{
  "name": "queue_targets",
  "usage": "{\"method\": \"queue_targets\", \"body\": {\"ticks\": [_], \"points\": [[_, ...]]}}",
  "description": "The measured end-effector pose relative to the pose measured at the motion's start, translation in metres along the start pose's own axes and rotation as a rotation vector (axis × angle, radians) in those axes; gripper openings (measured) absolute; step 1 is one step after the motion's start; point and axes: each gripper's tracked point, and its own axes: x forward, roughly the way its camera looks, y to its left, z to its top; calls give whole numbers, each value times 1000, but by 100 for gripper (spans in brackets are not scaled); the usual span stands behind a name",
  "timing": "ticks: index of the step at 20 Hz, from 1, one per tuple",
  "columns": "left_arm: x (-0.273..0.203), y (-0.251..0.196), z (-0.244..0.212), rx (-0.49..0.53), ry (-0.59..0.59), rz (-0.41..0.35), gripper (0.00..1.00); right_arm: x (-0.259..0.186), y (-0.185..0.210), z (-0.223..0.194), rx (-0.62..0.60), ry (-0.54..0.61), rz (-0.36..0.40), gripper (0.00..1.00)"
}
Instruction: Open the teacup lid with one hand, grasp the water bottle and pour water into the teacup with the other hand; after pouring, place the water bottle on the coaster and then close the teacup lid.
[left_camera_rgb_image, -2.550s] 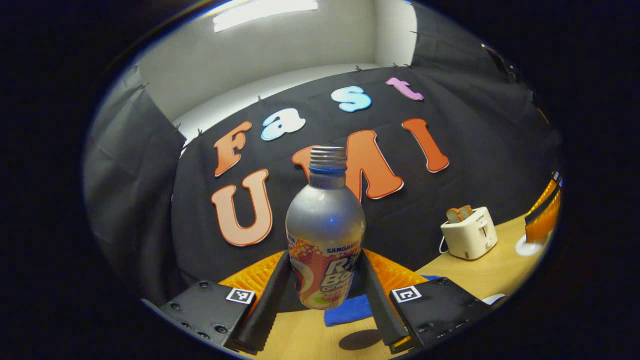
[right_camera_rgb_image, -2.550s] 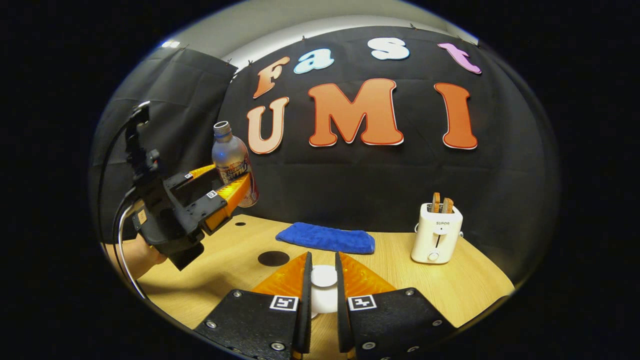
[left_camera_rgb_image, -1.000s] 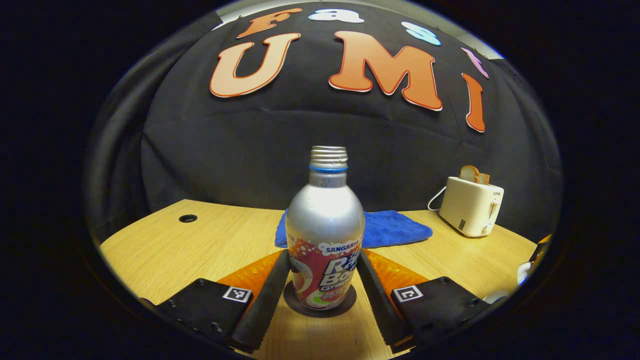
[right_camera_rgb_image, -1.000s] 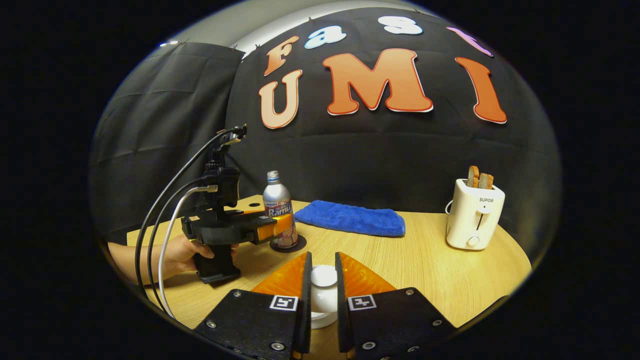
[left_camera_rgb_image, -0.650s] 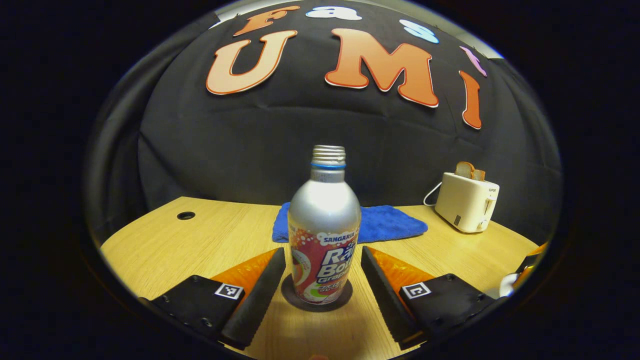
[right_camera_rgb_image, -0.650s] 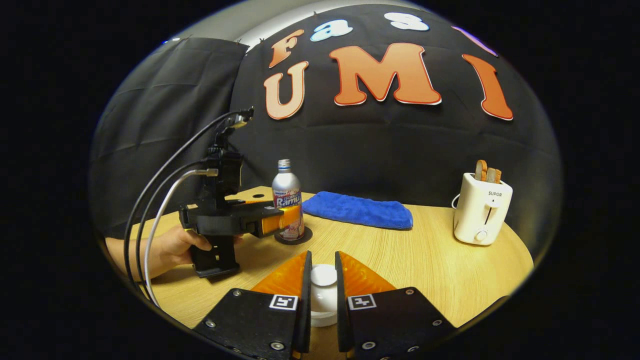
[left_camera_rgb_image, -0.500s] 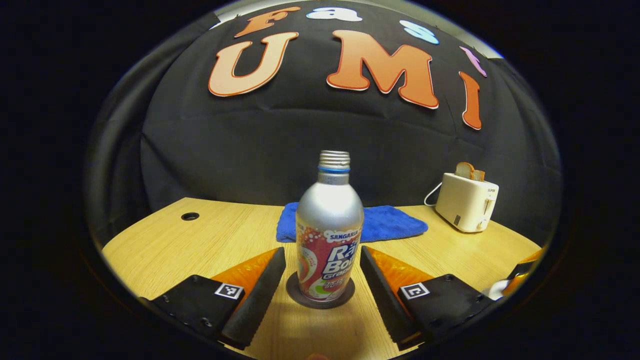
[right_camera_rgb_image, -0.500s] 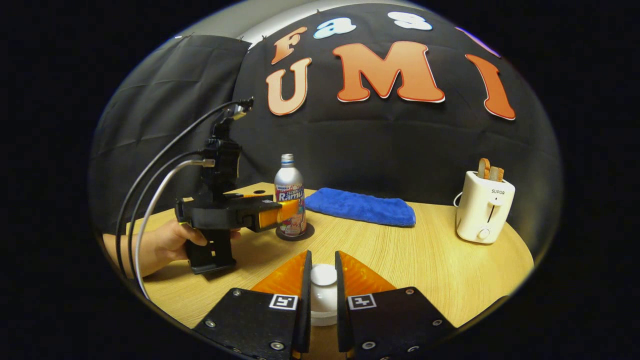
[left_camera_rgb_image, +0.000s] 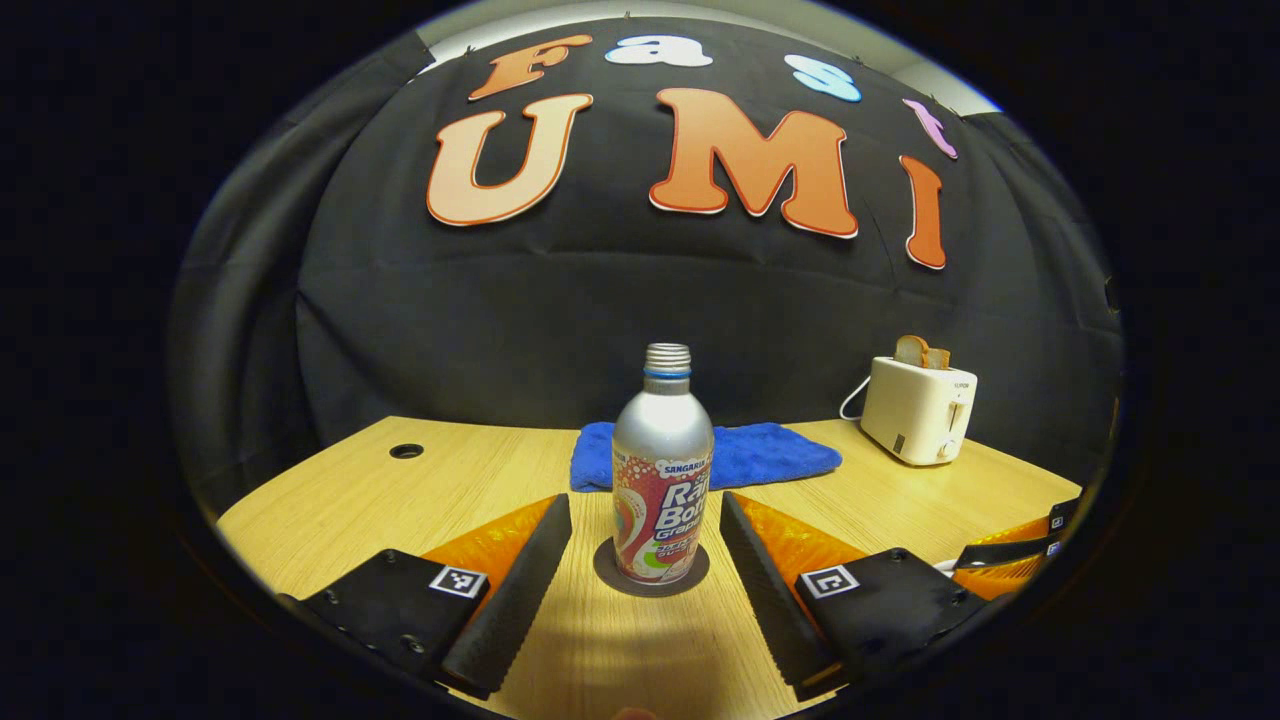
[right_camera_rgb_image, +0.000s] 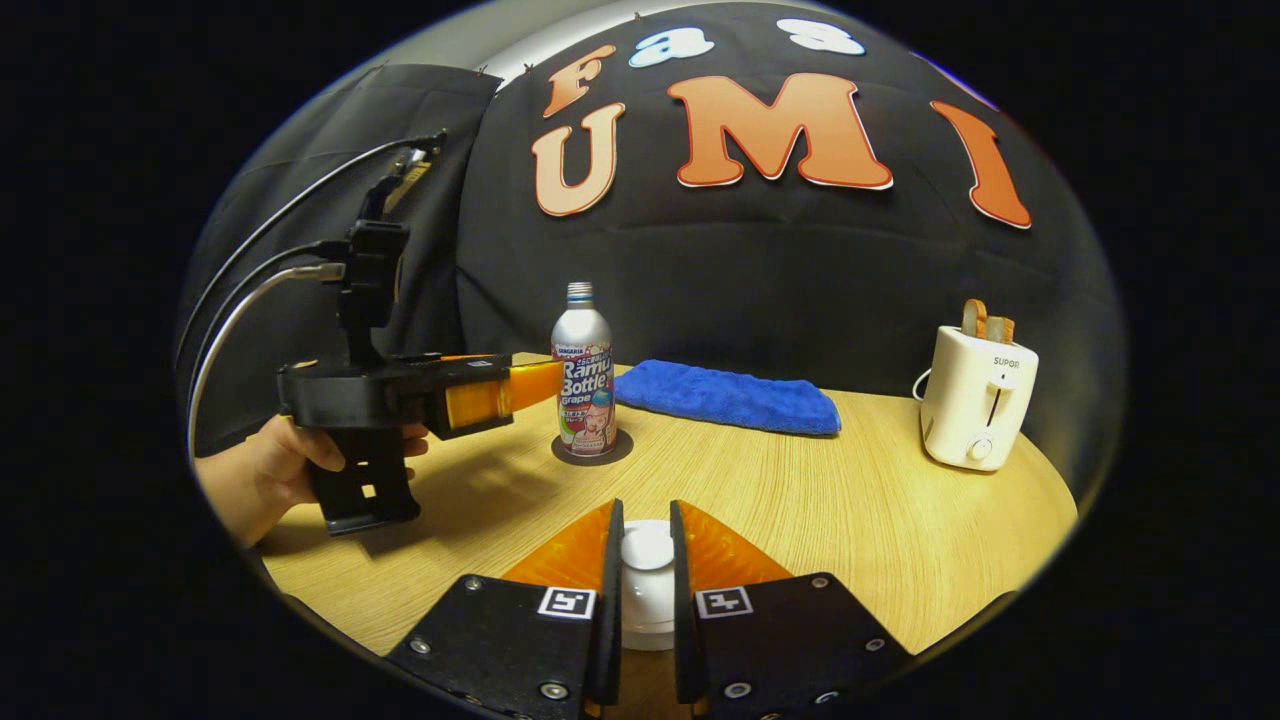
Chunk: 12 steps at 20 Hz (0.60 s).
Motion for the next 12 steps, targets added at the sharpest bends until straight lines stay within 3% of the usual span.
{"method": "queue_targets", "body": {"ticks": [5, 12], "points": [[-25, -3, 12, 7, -27, 14, 98, -4, -6, 5, -29, -17, -44, 24], [-79, -9, 59, 34, -125, 64, 98, -42, -24, 63, -2, -180, -124, 64]]}}
